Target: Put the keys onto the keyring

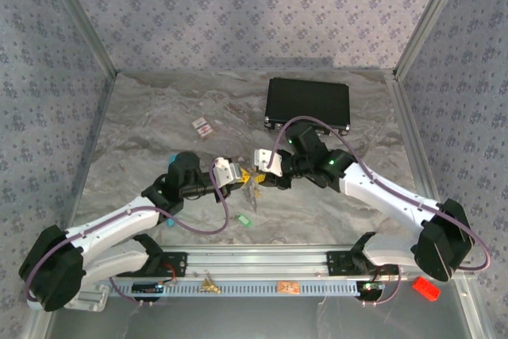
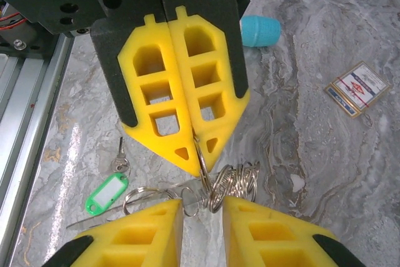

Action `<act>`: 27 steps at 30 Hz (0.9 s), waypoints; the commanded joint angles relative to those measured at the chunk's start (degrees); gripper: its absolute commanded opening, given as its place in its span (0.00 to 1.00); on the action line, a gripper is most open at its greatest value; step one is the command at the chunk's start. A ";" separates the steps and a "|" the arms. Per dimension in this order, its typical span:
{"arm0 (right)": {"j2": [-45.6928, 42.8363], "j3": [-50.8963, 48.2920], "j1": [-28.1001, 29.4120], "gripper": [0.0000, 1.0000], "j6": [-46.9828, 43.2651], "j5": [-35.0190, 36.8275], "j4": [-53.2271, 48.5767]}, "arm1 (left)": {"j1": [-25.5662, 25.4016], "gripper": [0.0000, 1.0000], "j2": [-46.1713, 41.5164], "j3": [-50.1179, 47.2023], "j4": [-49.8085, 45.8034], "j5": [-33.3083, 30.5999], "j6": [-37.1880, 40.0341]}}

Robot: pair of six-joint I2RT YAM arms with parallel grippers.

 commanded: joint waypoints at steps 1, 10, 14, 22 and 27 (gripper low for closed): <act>0.93 1.74 0.69 0.24 -0.78 -0.50 -0.15 | 0.04 0.00 -0.37 2.94 -0.11 1.08 1.38; 2.25 2.25 1.34 0.19 -0.56 -0.87 0.94 | -0.06 0.00 -0.21 3.42 -1.19 1.86 1.82; 2.26 2.47 1.40 0.17 -0.58 -1.12 0.80 | -0.08 0.00 -0.32 3.43 -1.48 2.09 1.89; 3.35 3.25 1.38 0.00 -1.22 -2.36 -0.79 | -0.13 0.01 -0.71 3.65 -1.29 1.69 1.35; 3.93 3.30 1.73 0.00 -1.51 -3.19 -1.83 | -0.10 0.06 -1.09 3.42 0.23 1.34 0.42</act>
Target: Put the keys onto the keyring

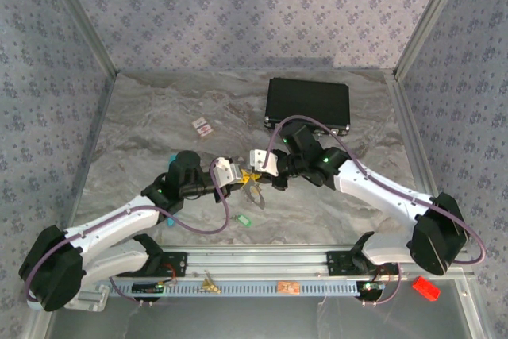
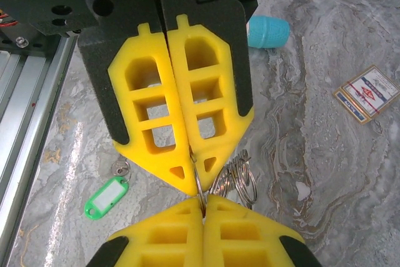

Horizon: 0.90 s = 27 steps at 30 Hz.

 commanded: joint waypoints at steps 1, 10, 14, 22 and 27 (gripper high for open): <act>1.24 1.64 0.82 0.00 -0.59 -3.09 -1.83 | -0.12 0.07 -1.10 2.42 2.87 0.86 -0.56; 1.55 2.03 1.06 0.00 -0.85 -3.53 -3.07 | 0.01 0.13 -1.37 2.38 4.22 0.46 -1.16; 1.63 2.04 0.96 0.00 -0.82 -3.55 -3.25 | 0.00 0.10 -1.77 2.28 4.23 0.47 -1.13; 0.75 1.70 0.80 0.08 0.31 -2.59 -2.50 | -0.04 0.00 -2.95 1.94 3.90 -0.42 -0.24; -3.25 0.59 -0.90 0.31 3.78 -2.11 0.97 | 0.01 0.00 -3.32 1.64 2.68 -1.36 -0.16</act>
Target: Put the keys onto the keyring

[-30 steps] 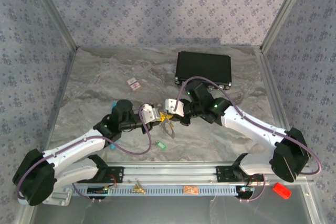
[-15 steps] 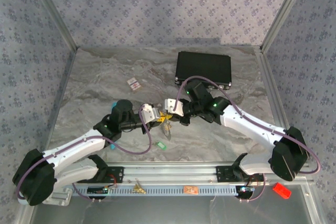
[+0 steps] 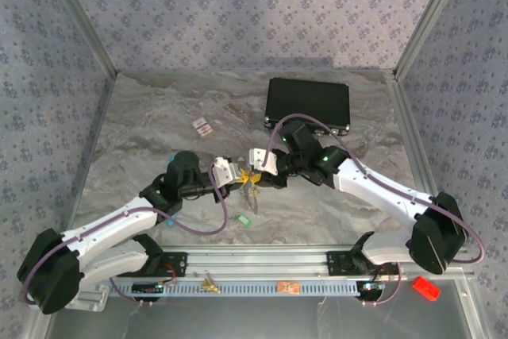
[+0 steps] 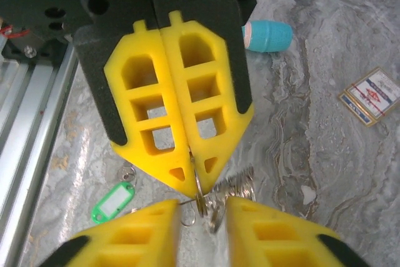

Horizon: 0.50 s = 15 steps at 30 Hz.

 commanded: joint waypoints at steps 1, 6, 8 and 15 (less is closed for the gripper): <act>-4.22 -0.62 -1.07 0.33 3.25 -0.58 1.98 | 0.02 0.00 -1.82 1.52 2.88 -0.85 0.85; -11.62 -4.66 -2.97 0.36 7.89 3.83 4.63 | -0.03 0.00 -2.52 1.24 2.31 -3.99 1.47; -14.68 -6.89 -2.83 0.36 9.67 6.65 4.81 | -0.01 0.00 -2.80 1.38 1.95 -5.92 1.73; -18.71 -12.59 3.30 0.35 15.30 13.00 3.49 | 0.88 0.00 -3.35 3.09 -0.30 -12.79 2.54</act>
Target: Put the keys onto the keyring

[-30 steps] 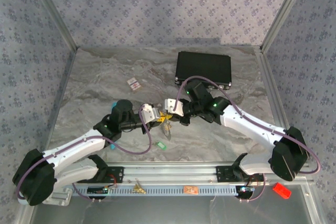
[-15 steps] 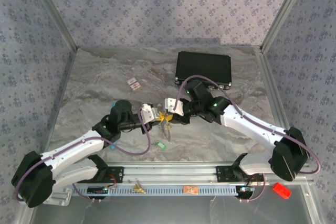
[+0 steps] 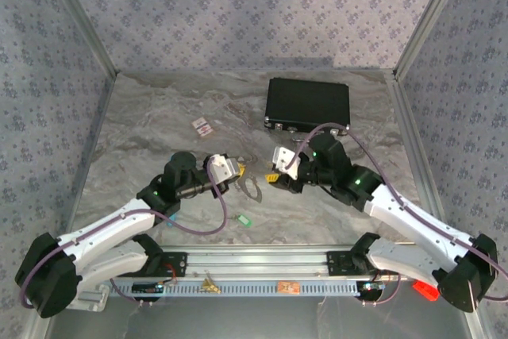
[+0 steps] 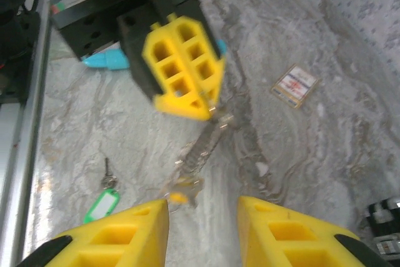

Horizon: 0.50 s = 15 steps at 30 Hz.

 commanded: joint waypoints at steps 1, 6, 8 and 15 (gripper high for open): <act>-0.05 -2.94 4.22 0.35 4.53 4.75 -0.37 | 0.91 0.00 -1.70 3.26 0.32 -4.47 0.84; 3.39 -8.06 12.24 0.35 10.15 6.41 7.12 | 2.36 0.00 -2.47 4.00 -1.09 -7.79 -0.01; 5.25 -10.16 15.24 0.35 12.61 8.37 12.15 | 2.78 0.00 -2.92 3.96 -1.85 -8.51 -0.38; 15.74 -13.27 19.36 0.37 14.61 12.72 24.39 | 3.61 0.00 -3.14 3.45 -2.44 -8.81 -0.93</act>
